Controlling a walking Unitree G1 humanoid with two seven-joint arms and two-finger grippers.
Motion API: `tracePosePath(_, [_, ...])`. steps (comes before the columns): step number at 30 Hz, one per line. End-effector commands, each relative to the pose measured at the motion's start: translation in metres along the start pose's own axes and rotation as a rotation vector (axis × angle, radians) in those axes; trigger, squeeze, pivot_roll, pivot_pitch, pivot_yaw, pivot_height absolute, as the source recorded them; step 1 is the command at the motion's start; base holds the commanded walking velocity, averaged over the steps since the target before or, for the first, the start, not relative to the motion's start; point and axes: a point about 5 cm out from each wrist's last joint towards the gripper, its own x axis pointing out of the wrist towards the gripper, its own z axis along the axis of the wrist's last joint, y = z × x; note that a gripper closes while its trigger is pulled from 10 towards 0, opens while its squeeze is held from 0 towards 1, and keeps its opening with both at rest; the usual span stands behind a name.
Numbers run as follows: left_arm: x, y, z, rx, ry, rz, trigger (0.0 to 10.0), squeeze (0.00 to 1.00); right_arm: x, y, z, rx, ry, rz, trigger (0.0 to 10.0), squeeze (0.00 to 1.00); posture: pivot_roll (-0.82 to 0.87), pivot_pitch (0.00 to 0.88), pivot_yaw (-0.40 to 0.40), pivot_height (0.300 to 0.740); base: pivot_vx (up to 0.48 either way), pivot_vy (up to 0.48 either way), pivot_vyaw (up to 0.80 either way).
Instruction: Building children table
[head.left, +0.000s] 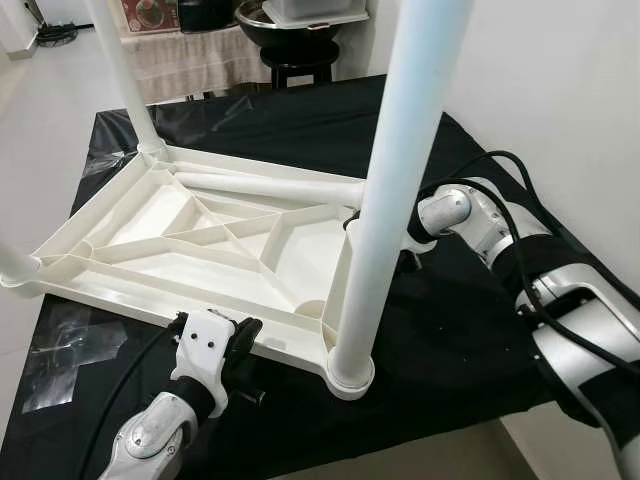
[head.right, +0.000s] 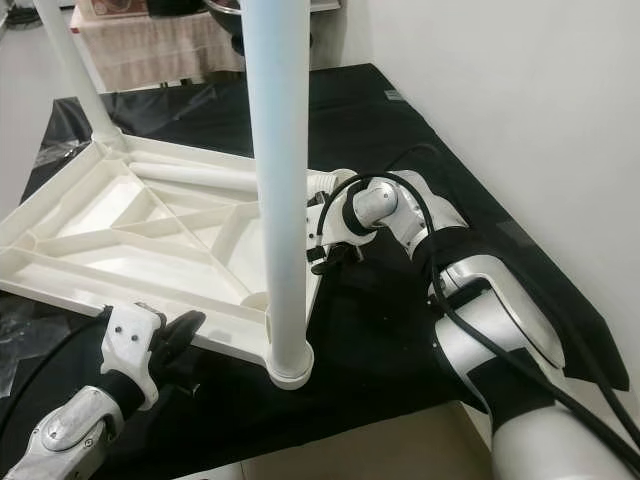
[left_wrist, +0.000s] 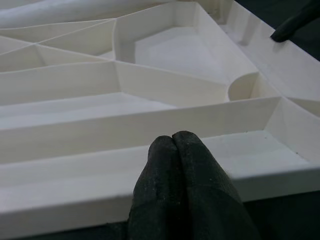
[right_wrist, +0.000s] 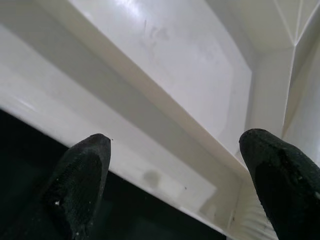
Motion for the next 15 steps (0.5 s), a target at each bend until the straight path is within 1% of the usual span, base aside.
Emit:
tracePosePath(1, [-0.007,0.008,-0.013,0.011,0.077,0.041,10.0,0.0,-0.002,0.007,-0.012,0.022,0.056,0.058,10.0,0.0,0.09,0.189,-0.027,0.74,0.0,0.0,0.0])
tracePosePath(2, [-0.008,0.008,-0.013,0.008,0.077,0.044,10.0,0.0,-0.007,0.005,-0.014,0.023,0.057,0.068,10.0,0.0,0.09,0.191,-0.032,0.74,0.0,0.0,0.0])
tracePosePath(3, [-0.008,0.008,-0.013,0.008,0.077,0.044,10.0,0.0,-0.007,0.005,-0.014,0.023,0.057,0.068,10.0,0.0,0.09,0.191,-0.032,0.74,0.0,0.0,0.0])
tracePosePath(4, [-0.009,0.009,-0.013,0.006,0.077,0.047,10.0,0.0,-0.015,0.004,-0.016,0.03,0.056,0.104,10.0,0.0,0.09,0.192,-0.034,0.74,0.0,0.0,0.0])
tracePosePath(5, [-0.009,0.009,-0.013,0.006,0.077,0.047,10.0,0.0,-0.015,0.004,-0.016,0.03,0.056,0.104,10.0,0.0,0.09,0.192,-0.034,0.74,0.0,0.0,0.0])
tracePosePath(7, [-0.01,0.009,-0.013,0.005,0.078,0.048,10.0,0.0,-0.021,0.006,-0.019,0.037,0.06,0.171,10.0,0.0,0.09,0.191,-0.034,0.74,0.0,0.0,0.0])
tracePosePath(8, [-0.01,0.009,-0.013,0.005,0.078,0.048,10.0,0.0,-0.021,0.006,-0.019,0.037,0.06,0.171,10.0,0.0,0.09,0.191,-0.034,0.74,0.0,0.0,0.0])
tracePosePath(9, [-0.011,0.009,-0.013,0.003,0.079,0.046,10.0,0.0,-0.022,0.008,-0.021,0.038,0.066,0.208,10.0,0.0,0.09,0.191,-0.034,0.74,0.0,0.0,0.0])
tracePosePath(10, [-0.011,0.009,-0.013,0.003,0.079,0.046,10.0,0.0,-0.022,0.008,-0.021,0.038,0.066,0.208,10.0,0.0,0.09,0.191,-0.034,0.74,0.0,0.0,0.0])
tracePosePath(11, [-0.012,0.008,-0.012,-0.009,0.074,0.035,10.0,0.0,-0.021,0.012,-0.021,0.032,0.071,0.258,10.0,0.0,0.09,0.189,-0.034,0.74,0.0,0.0,0.0])
tracePosePath(12, [-0.012,0.008,-0.012,-0.009,0.074,0.035,10.0,0.0,-0.021,0.012,-0.021,0.032,0.071,0.258,10.0,0.0,0.09,0.189,-0.034,0.74,0.0,0.0,0.0])
tracePosePath(13, [-0.015,0.006,-0.011,-0.034,0.061,0.006,10.0,0.0,-0.018,0.018,-0.021,0.015,0.073,0.32,10.0,0.0,0.09,0.188,-0.033,0.74,0.0,0.0,0.0])
tracePosePath(14, [-0.02,0.005,-0.012,-0.055,0.058,-0.009,10.0,0.0,-0.013,0.023,-0.02,-0.001,0.065,0.358,10.0,0.0,0.09,0.187,-0.033,0.74,0.0,0.0,0.0])
tracePosePath(15, [-0.025,0.004,-0.014,-0.078,0.06,-0.016,10.0,0.0,-0.008,0.026,-0.018,-0.02,0.055,0.367,10.0,0.0,0.09,0.186,-0.032,0.74,0.0,0.0,0.0])
